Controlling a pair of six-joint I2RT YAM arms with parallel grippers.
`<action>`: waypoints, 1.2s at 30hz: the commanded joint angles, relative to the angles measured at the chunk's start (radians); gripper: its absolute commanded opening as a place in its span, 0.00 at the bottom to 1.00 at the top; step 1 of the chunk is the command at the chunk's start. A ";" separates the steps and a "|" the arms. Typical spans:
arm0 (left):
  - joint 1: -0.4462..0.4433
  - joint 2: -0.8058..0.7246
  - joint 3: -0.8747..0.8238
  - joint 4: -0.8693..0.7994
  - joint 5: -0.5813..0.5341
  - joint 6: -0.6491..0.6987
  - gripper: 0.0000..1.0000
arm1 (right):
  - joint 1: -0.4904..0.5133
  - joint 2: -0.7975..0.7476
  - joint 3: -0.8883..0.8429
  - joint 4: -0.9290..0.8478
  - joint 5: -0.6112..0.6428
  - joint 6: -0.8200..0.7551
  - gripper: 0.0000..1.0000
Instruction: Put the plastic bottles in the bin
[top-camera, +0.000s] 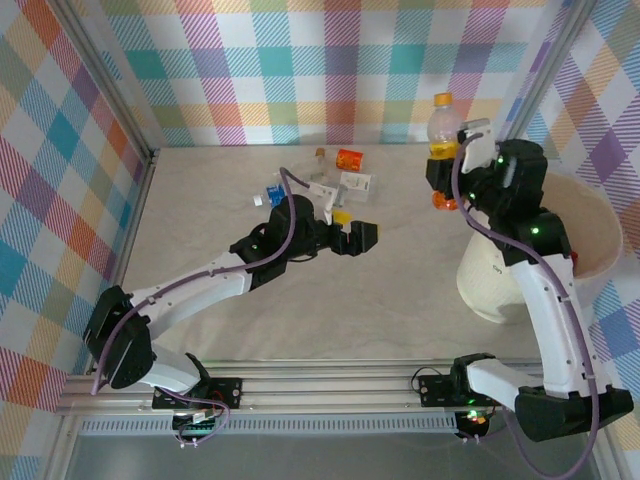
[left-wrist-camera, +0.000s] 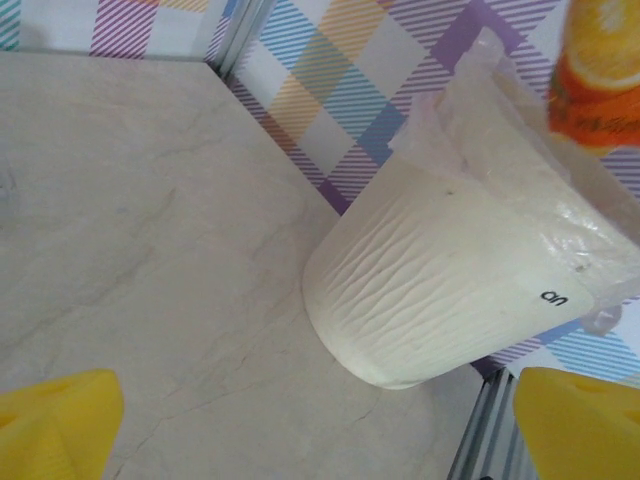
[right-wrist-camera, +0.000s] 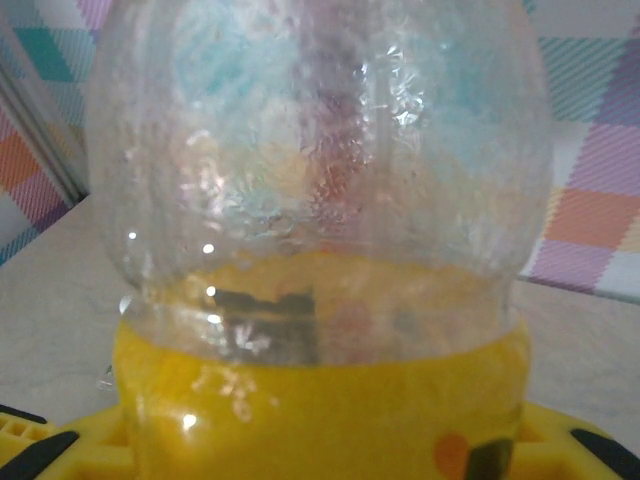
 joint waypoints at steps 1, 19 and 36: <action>-0.011 0.004 0.026 -0.023 -0.023 0.034 1.00 | -0.079 -0.024 0.080 -0.084 0.008 0.036 0.34; -0.011 0.038 0.037 -0.074 -0.140 0.005 1.00 | -0.457 -0.093 -0.106 -0.050 0.548 -0.112 0.35; 0.009 0.051 0.030 -0.093 -0.197 -0.055 1.00 | -0.529 -0.080 -0.270 -0.023 0.656 -0.037 0.74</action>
